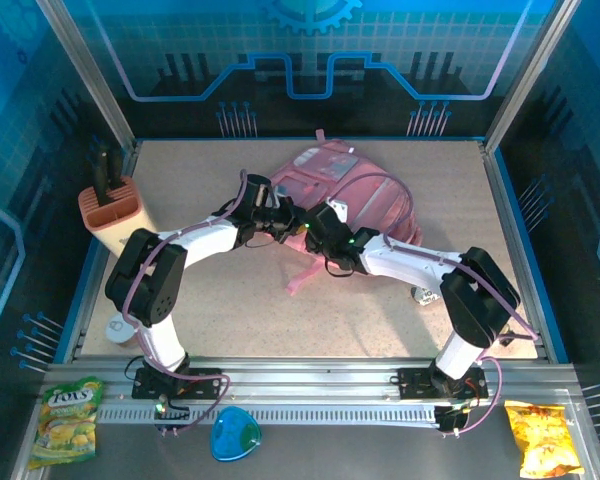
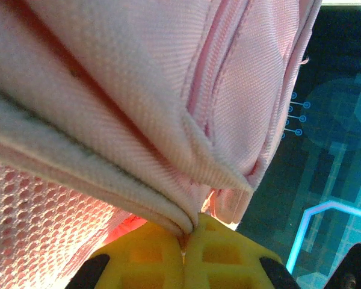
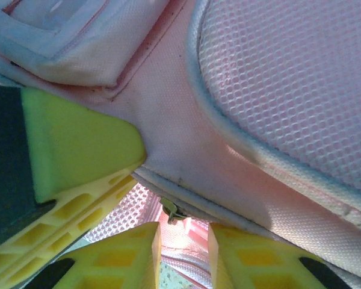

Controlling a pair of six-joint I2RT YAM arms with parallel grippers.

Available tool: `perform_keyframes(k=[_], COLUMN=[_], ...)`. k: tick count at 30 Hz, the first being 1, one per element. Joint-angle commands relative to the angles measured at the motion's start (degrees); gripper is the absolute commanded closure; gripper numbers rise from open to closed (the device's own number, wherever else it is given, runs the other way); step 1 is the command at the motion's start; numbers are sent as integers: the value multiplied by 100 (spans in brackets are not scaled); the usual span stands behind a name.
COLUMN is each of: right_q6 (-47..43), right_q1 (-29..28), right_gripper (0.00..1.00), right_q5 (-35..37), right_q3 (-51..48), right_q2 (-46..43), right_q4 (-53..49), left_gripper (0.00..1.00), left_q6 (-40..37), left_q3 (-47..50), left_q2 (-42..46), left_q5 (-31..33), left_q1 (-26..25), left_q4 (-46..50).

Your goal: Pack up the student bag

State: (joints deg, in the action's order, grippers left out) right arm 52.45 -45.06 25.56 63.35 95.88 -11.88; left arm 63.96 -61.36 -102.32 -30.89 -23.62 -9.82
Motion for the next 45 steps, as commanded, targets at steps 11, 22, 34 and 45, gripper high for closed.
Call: perform_keyframes(k=[11, 22, 34, 45], right_q6=[225, 168, 60, 50], right_q1=[326, 395, 384, 410], right_gripper=[81, 80, 74, 77], right_q5=[285, 353, -355, -255], right_q3=[35, -465, -1656, -1721], right_q2=[-25, -736, -1772, -1461], right_q4=[891, -182, -250, 138], left_gripper=[100, 100, 100, 100], left_q6=[105, 263, 559, 435], left_q3=[13, 420, 79, -60], left_q2=[143, 337, -264, -229], left_q5=[-553, -559, -584, -602], left_q1=[-76, -423, -992, -991], left_q4=[-410, -544, -859, -620])
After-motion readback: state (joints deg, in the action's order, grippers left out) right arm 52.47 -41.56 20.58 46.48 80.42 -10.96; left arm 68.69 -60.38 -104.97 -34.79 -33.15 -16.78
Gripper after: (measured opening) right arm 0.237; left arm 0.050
